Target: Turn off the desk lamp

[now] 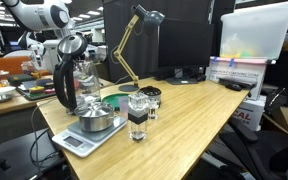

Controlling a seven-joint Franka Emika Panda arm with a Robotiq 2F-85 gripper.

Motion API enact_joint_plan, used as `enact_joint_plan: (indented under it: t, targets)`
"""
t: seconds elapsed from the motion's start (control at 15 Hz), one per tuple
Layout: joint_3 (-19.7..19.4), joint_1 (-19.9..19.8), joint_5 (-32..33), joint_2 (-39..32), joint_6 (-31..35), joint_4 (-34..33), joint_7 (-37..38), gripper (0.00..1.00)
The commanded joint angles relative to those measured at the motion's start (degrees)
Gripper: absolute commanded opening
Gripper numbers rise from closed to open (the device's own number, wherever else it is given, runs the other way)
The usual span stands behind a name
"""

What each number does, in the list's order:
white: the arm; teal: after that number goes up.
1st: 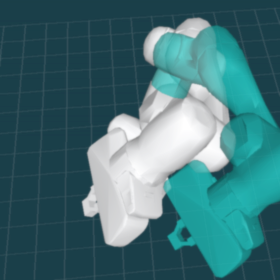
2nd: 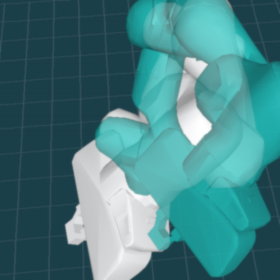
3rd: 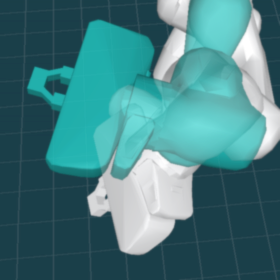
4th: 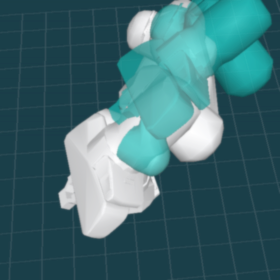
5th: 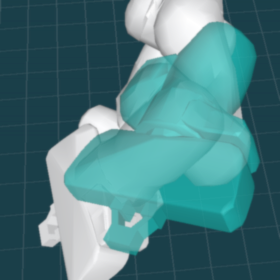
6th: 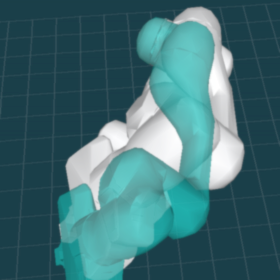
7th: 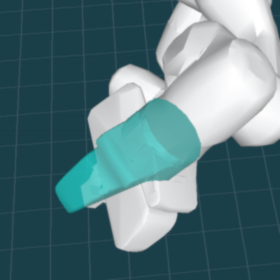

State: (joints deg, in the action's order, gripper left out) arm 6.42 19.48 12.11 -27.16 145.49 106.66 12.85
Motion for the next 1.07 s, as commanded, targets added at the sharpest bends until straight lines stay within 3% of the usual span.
enact_joint_plan:
  t: [0.0,0.13,0.53,1.0]
  targets:
    - [-1.53,1.93,0.86,-2.59,-2.48,-2.14,2.92,0.12]
    - [-2.06,2.27,0.66,-3.63,-2.54,-2.10,4.01,0.00]
    - [-3.89,1.33,-0.75,-5.63,-2.40,-2.34,5.54,0.00]
    - [-2.23,0.25,-5.22,-9.43,-2.63,-4.41,3.74,0.00]
